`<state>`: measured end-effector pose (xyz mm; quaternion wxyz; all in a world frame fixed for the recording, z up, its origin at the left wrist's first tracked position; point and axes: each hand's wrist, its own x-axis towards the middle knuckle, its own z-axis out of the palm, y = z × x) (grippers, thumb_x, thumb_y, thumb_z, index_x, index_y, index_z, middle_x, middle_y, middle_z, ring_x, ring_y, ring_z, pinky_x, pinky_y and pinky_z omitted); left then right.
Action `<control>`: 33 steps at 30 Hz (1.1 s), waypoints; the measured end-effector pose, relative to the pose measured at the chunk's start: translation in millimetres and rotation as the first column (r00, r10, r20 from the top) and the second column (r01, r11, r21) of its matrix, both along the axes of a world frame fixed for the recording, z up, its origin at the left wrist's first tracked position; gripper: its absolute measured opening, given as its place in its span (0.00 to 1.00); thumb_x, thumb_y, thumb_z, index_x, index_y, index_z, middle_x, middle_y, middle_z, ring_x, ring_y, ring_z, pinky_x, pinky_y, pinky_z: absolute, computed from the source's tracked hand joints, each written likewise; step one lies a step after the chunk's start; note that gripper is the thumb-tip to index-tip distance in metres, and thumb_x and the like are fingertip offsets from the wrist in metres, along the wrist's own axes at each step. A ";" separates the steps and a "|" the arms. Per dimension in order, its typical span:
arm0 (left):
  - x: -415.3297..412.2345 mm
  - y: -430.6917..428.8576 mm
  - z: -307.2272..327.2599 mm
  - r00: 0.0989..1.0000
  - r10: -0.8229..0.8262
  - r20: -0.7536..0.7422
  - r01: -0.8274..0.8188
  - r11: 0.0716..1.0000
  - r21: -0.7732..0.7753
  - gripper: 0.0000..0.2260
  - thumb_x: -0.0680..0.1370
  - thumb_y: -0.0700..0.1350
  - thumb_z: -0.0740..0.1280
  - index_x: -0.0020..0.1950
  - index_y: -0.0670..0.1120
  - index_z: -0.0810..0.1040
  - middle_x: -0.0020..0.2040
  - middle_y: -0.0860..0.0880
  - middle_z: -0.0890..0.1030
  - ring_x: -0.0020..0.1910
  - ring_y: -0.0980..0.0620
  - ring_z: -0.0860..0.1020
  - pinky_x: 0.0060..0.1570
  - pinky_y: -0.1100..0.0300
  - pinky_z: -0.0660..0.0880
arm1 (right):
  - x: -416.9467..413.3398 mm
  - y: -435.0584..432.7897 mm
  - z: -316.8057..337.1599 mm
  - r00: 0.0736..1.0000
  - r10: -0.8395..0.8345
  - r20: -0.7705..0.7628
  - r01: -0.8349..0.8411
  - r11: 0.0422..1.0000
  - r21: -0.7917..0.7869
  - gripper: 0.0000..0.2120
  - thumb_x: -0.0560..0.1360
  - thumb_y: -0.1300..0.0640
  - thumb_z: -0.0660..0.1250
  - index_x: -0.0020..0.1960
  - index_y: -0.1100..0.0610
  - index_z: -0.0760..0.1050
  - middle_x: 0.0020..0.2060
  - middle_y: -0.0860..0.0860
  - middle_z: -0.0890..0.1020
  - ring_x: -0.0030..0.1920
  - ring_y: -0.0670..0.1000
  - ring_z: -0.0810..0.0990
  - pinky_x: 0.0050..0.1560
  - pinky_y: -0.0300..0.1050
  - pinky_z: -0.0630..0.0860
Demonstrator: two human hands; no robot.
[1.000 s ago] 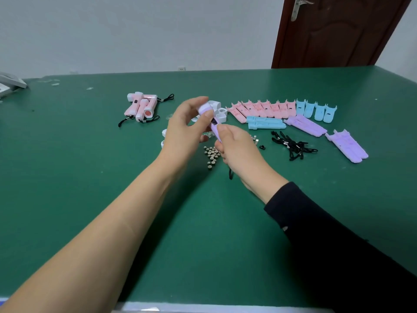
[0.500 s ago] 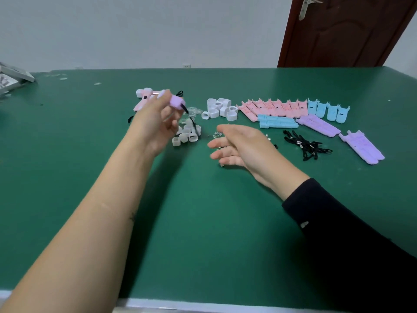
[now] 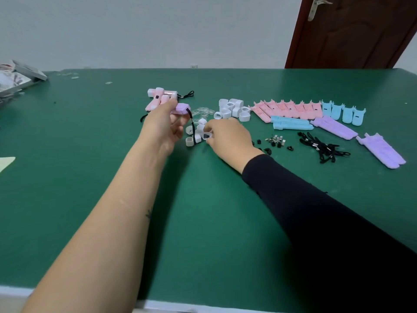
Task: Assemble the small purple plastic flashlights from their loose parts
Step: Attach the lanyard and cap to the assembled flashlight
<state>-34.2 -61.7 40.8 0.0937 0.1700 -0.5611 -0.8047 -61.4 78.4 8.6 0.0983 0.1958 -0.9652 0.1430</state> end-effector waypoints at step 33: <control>14.1 46.8 4.8 0.980 -0.139 -0.139 0.144 0.989 0.028 0.08 0.78 0.51 0.69 0.52 0.48 0.79 0.52 0.52 0.85 0.36 0.60 0.79 0.30 0.69 0.70 | 43.7 70.3 15.9 0.630 0.675 0.384 0.510 0.012 -0.860 0.07 0.80 0.62 0.61 0.52 0.62 0.77 0.39 0.54 0.81 0.32 0.47 0.78 0.41 0.45 0.82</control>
